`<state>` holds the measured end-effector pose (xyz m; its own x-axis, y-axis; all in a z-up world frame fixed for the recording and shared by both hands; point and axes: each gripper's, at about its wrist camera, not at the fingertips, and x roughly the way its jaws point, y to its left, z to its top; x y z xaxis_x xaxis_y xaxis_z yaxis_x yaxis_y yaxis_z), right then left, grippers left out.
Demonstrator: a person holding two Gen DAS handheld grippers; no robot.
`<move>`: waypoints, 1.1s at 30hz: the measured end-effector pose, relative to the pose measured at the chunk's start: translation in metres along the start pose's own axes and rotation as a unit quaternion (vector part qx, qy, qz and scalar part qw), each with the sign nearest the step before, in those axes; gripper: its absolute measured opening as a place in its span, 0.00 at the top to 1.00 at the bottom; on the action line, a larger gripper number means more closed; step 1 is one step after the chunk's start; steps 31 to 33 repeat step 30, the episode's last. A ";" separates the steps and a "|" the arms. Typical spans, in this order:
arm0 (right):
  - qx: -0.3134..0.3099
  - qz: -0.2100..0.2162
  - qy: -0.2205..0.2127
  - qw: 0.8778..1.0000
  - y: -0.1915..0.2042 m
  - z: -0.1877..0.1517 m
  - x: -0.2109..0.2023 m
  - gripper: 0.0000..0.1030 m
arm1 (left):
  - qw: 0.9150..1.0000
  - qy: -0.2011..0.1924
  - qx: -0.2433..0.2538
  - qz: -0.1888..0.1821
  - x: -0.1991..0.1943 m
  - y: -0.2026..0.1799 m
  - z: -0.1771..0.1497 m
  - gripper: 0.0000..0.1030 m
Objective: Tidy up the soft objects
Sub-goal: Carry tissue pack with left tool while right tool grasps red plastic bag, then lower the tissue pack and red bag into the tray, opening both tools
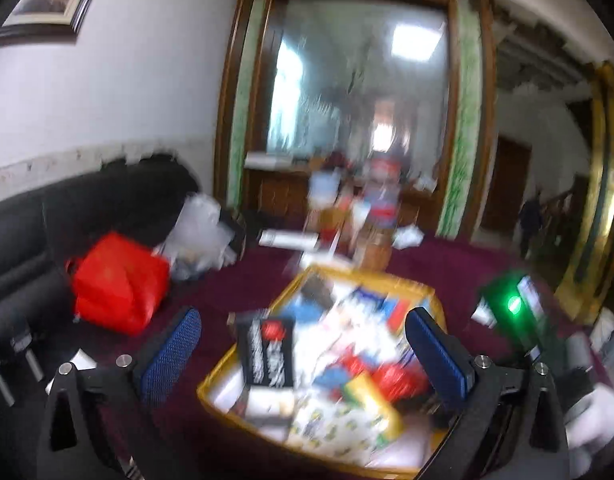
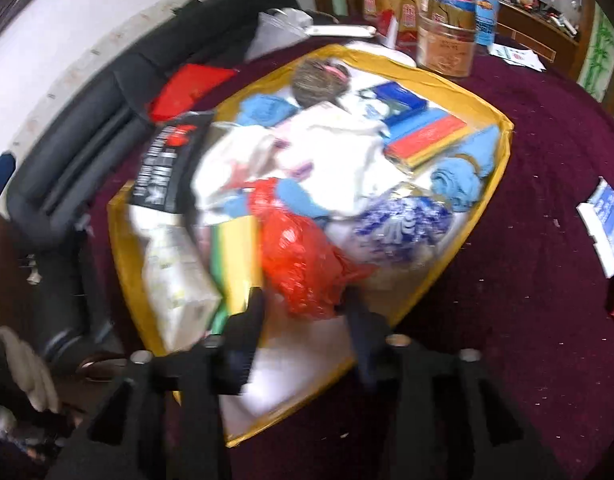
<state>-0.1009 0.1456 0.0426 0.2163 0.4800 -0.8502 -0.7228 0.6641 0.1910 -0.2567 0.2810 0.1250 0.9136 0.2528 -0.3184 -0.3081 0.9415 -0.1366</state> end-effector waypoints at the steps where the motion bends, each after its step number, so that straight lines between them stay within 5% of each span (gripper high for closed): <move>1: -0.003 -0.001 -0.011 1.000 0.001 -0.004 -0.008 0.48 | 1.000 -0.003 -0.005 -0.016 0.000 0.002 0.002 0.00; 4: 0.003 -0.013 -0.061 0.998 0.001 -0.017 -0.037 0.28 | 0.999 0.019 -0.021 -0.040 0.021 0.008 0.004 0.00; 7: 0.013 -0.023 -0.116 0.993 -0.003 -0.034 -0.065 0.24 | 0.999 0.020 -0.026 0.013 0.028 0.007 0.002 0.00; 11: 0.005 -0.053 -0.149 0.987 -0.006 -0.049 -0.078 0.23 | 0.999 -0.020 -0.027 0.034 0.007 -0.010 0.005 0.00; 15: -0.005 -0.073 -0.154 0.985 -0.006 -0.054 -0.076 0.23 | 0.999 0.030 -0.018 0.027 0.020 -0.018 0.001 0.00; 24: -0.053 -0.097 -0.137 0.984 0.012 -0.069 -0.059 0.23 | 0.994 0.055 -0.007 0.090 0.024 -0.024 -0.009 0.00; 33: -0.062 -0.092 -0.140 0.984 0.018 -0.072 -0.063 0.19 | 0.992 0.081 0.000 0.093 0.030 -0.026 -0.016 0.00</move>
